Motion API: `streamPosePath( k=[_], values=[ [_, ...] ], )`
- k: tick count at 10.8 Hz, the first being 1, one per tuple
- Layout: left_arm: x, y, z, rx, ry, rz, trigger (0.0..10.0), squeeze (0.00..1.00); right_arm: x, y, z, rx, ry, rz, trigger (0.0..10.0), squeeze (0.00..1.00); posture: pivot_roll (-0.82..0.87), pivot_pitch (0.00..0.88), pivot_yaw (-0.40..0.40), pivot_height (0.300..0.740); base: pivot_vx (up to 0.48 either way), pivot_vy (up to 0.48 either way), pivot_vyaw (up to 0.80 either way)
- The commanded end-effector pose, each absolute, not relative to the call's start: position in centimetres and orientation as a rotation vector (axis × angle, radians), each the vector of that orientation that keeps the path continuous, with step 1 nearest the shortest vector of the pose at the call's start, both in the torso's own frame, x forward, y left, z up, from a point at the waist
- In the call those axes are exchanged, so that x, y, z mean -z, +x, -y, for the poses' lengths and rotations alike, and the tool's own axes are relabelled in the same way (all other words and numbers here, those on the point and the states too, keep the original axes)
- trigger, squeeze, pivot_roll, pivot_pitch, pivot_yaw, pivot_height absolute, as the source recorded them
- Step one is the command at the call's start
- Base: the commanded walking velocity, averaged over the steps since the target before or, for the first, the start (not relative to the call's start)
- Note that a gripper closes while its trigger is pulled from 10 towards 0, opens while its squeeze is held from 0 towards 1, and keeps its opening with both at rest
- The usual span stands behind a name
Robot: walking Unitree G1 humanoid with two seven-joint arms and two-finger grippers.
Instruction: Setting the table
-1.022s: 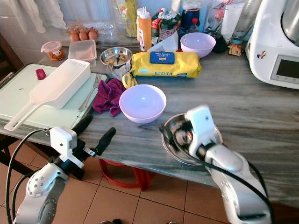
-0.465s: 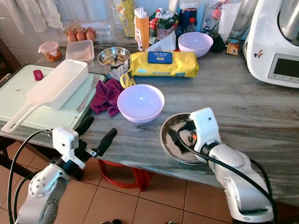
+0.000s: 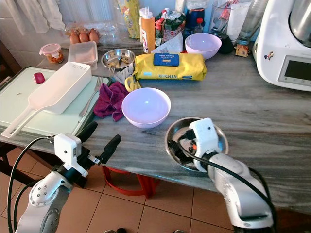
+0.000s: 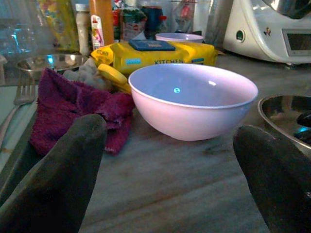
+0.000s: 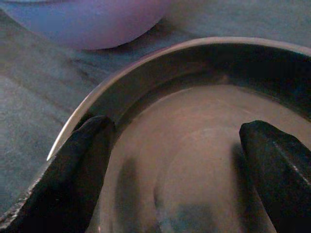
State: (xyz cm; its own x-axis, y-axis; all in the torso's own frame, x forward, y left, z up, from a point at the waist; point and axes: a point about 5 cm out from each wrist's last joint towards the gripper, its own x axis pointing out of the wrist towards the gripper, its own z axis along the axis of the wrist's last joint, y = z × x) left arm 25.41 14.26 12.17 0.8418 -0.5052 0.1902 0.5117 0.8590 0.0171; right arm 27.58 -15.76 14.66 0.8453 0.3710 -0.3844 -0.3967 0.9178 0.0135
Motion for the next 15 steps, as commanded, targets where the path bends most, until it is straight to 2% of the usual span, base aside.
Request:
streamPosePath(
  k=[1,10,13,15],
  values=[
    [-11.8,25.1,-14.5,0.535,-0.025,0.177,10.0,0.00,-14.3,27.8,15.5,-0.406,-0.046,-0.408,10.0,0.87,-0.11,0.177,0.057,0.740,0.000,0.000,0.00],
    [-12.0,25.0,-14.4,0.532,-0.022,0.179,10.0,0.00,-14.2,29.5,14.2,-0.422,-0.003,-0.373,10.0,0.87,-0.09,0.176,0.060,0.740,0.000,0.000,0.00],
    [-12.0,25.1,-14.3,0.530,-0.024,0.178,10.0,0.00,-14.5,29.2,13.4,-0.477,0.023,-0.364,10.0,0.87,-0.09,0.174,0.055,0.740,0.000,0.000,0.00],
    [-11.9,25.1,-14.2,0.529,-0.026,0.178,10.0,0.00,-14.6,29.1,13.7,-0.466,0.016,-0.360,10.0,0.87,-0.10,0.173,0.051,0.740,0.000,0.000,0.00]
  ],
)
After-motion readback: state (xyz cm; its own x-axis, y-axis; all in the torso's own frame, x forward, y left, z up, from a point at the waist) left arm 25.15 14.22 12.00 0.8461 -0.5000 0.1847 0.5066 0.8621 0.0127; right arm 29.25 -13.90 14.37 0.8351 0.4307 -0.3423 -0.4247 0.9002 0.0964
